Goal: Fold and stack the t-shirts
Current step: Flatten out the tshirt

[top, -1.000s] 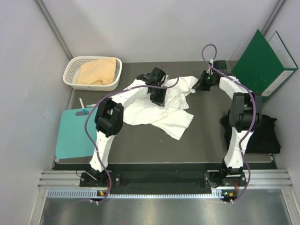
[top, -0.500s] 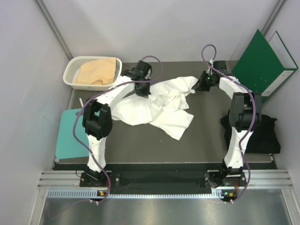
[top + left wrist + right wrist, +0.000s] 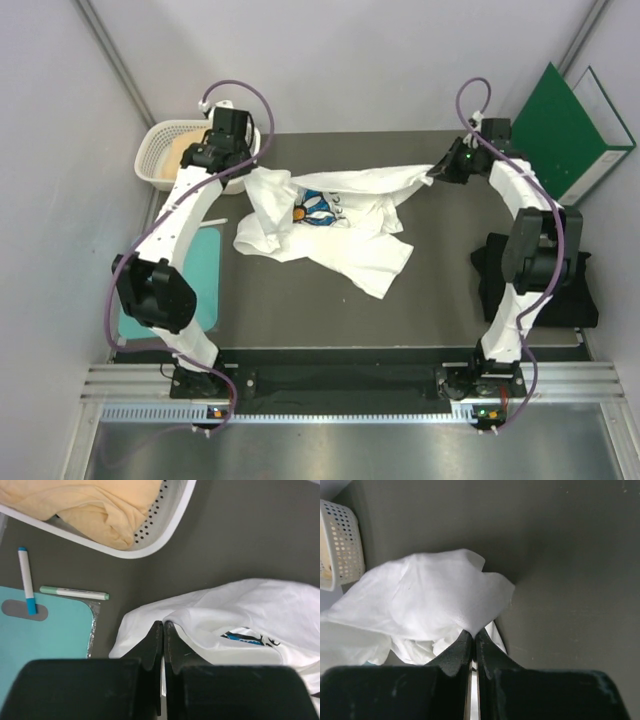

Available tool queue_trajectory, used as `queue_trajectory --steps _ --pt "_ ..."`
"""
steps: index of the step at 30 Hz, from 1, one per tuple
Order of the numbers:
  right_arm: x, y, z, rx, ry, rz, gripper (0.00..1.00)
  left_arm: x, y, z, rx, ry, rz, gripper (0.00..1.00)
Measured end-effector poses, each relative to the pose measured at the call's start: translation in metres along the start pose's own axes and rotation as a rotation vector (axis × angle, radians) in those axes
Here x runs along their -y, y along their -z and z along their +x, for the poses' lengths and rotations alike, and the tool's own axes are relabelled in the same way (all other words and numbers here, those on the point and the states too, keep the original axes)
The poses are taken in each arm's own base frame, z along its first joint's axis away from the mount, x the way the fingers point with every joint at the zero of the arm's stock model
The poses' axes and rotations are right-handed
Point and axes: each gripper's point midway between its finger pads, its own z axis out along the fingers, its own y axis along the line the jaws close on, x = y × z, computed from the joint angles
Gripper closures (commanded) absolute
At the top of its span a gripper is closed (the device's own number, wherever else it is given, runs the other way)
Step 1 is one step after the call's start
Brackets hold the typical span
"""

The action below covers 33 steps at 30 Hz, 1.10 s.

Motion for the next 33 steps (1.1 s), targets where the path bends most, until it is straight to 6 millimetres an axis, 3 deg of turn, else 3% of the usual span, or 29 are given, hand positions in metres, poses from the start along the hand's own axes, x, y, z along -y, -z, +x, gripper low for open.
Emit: queue_trajectory --steps 4,12,18,22,25,27,30,33 --pt "-0.007 0.022 -0.013 0.044 0.010 -0.006 1.00 -0.009 0.010 -0.018 0.058 0.020 -0.031 1.00" --pt "-0.047 0.069 -0.034 0.127 0.076 -0.042 1.00 0.000 0.046 -0.084 0.236 0.069 0.018 1.00" --pt "-0.088 0.128 -0.058 0.265 0.152 -0.066 1.00 0.015 0.080 -0.124 0.345 0.080 0.122 1.00" --pt "-0.110 0.166 -0.063 0.347 0.195 -0.081 1.00 0.033 0.098 -0.139 0.383 0.078 0.236 1.00" --pt "-0.117 0.186 -0.060 0.392 0.221 -0.087 1.00 0.045 0.105 -0.130 0.363 0.066 0.326 1.00" --pt "-0.112 0.187 -0.049 0.384 0.218 -0.082 1.00 0.048 0.101 -0.110 0.320 0.058 0.367 1.00" --pt "-0.086 0.166 -0.023 0.322 0.190 -0.051 1.00 0.052 0.070 -0.046 0.164 0.035 0.410 1.00" --pt "-0.046 0.127 0.007 0.202 0.133 0.008 1.00 0.054 0.024 0.030 -0.044 0.010 0.425 1.00"
